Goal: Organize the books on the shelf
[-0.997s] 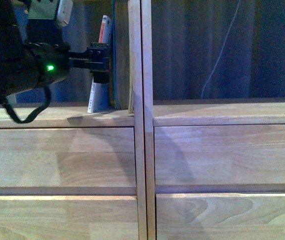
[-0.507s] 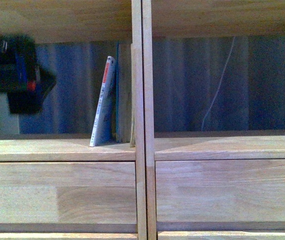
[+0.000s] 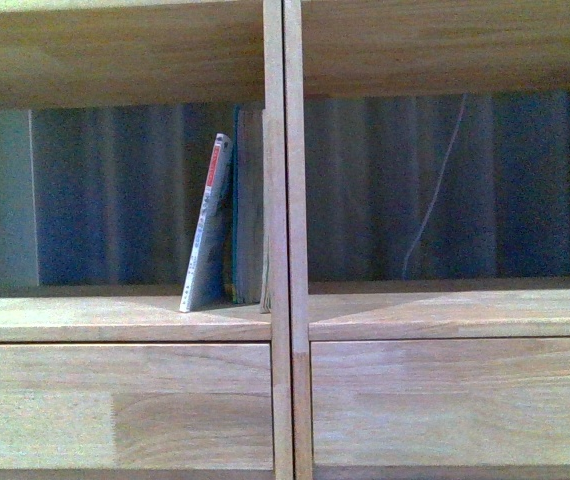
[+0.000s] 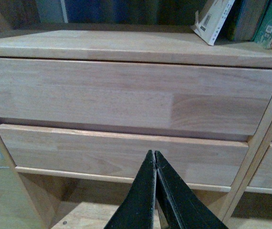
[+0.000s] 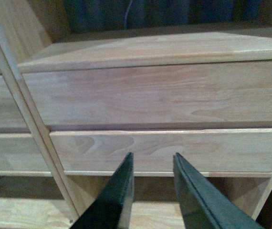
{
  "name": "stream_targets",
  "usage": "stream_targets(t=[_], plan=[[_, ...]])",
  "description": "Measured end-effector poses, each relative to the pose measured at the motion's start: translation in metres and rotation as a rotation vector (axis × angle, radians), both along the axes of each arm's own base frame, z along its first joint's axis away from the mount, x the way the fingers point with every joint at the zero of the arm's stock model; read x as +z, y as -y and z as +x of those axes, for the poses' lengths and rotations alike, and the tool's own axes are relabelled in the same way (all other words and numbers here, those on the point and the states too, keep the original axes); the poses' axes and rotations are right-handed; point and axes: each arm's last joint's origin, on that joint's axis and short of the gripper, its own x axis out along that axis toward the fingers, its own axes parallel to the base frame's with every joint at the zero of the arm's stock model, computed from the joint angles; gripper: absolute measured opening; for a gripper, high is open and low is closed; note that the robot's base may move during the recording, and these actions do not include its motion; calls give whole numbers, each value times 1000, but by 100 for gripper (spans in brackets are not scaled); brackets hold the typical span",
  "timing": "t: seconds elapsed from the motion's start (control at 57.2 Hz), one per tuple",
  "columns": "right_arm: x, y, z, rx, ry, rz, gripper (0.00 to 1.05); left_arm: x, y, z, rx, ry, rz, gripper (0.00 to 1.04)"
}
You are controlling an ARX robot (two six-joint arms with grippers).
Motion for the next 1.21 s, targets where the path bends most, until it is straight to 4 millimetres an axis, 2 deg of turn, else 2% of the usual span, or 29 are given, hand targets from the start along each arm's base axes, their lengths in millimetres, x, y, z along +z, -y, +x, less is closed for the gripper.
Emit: stream_targets(t=[0.035,0.28,0.367,0.892,0.962,1.207], plan=[[-3,-2,-1,4,4,-11,2,-3,-2,-3,2,1,-2,3],[-24,-13,-4,-19,-1,-19,3,-21,-12,-22,-6,8,-3,3],[-33,-19,-13,9,-11,-22,3,-28,-21,-29,7,7,-3,3],[-49,-19,-15,8,0,-22,3,-44,-21,-52,3,11,-3,3],[-54,-19,-15,8,6,-22,3,-51,-21,-54,1,14,-4,3],[-57,-19,-16,8,12,-23,3,-50,-21,-61,3,20,-3,3]])
